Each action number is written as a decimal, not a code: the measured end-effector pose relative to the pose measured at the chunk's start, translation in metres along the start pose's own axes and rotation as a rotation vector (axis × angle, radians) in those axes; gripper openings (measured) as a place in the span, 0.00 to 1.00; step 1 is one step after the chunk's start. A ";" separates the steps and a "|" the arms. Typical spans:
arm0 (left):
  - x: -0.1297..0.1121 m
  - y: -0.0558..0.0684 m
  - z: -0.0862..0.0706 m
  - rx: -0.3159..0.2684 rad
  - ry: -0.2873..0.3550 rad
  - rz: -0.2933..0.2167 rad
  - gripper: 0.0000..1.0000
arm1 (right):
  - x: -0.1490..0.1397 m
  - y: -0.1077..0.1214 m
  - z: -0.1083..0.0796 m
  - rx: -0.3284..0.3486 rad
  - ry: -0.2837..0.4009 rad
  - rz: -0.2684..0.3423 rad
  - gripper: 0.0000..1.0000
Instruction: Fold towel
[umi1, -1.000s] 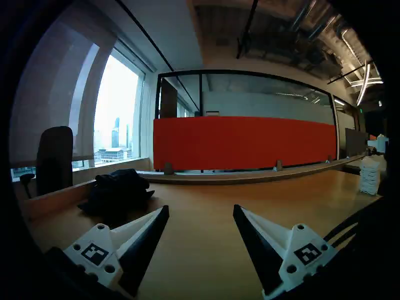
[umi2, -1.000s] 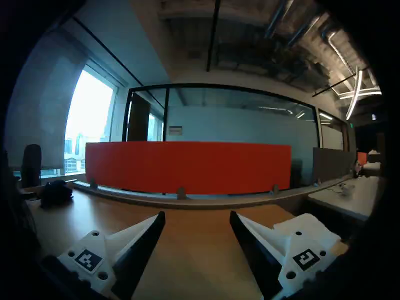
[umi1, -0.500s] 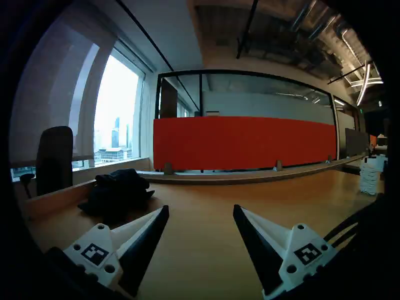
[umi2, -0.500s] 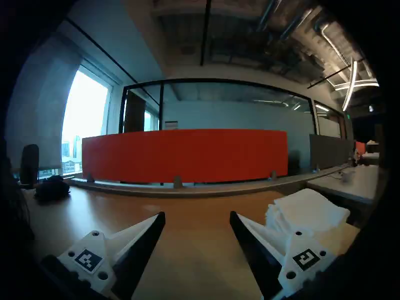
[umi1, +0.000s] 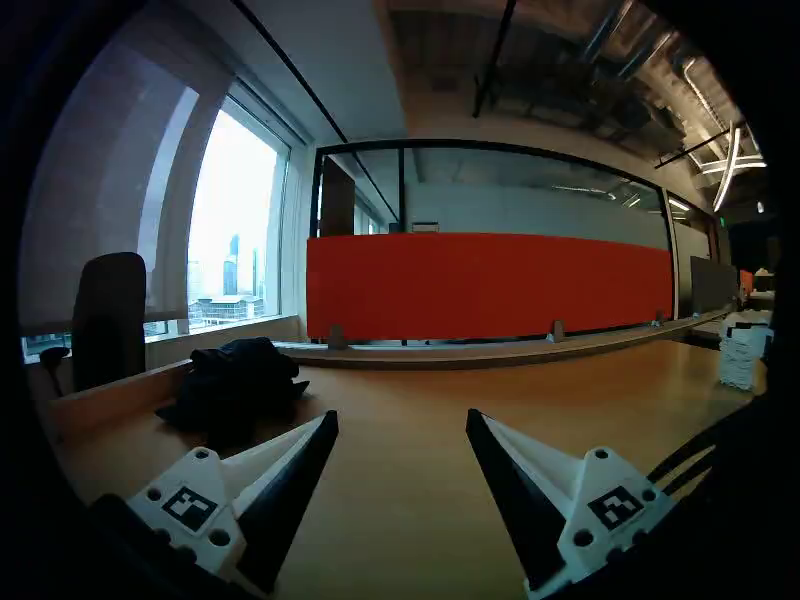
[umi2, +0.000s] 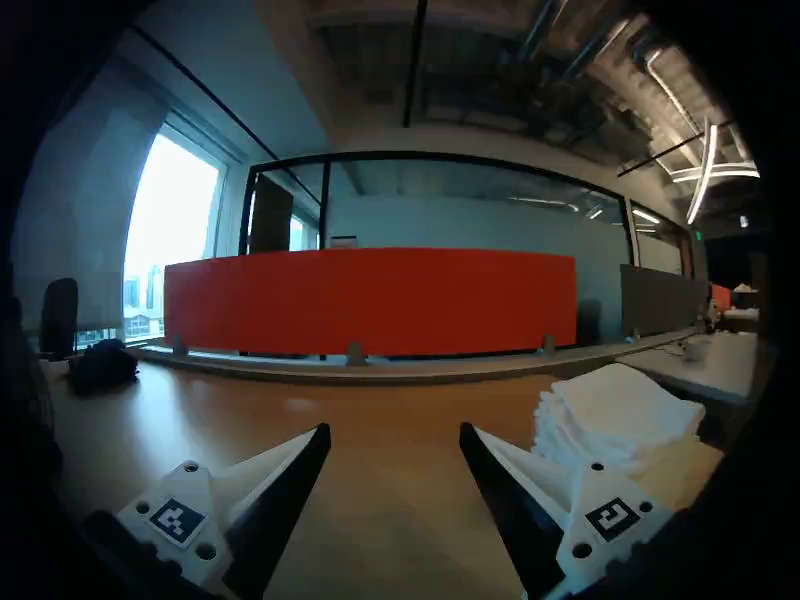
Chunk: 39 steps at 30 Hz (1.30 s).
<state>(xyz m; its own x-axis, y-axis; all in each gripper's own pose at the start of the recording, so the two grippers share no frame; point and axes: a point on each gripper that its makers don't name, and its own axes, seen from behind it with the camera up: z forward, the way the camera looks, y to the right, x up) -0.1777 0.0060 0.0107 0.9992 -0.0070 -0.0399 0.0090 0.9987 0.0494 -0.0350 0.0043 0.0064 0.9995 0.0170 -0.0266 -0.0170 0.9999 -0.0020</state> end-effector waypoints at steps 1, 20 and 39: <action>0.000 0.000 0.000 0.000 0.000 0.000 0.95 | 0.000 -0.001 0.000 0.001 0.000 -0.001 1.00; 0.000 0.000 0.000 0.000 0.000 0.000 0.95 | -0.007 -0.010 -0.002 0.011 0.005 -0.007 1.00; 0.000 0.000 0.000 0.000 0.000 0.000 0.95 | -0.007 -0.010 -0.002 0.007 0.003 -0.007 1.00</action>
<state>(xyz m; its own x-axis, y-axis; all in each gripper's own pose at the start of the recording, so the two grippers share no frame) -0.1773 0.0062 0.0110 0.9992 -0.0070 -0.0398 0.0089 0.9987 0.0494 -0.0419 -0.0058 0.0047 0.9995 0.0102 -0.0292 -0.0100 0.9999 0.0052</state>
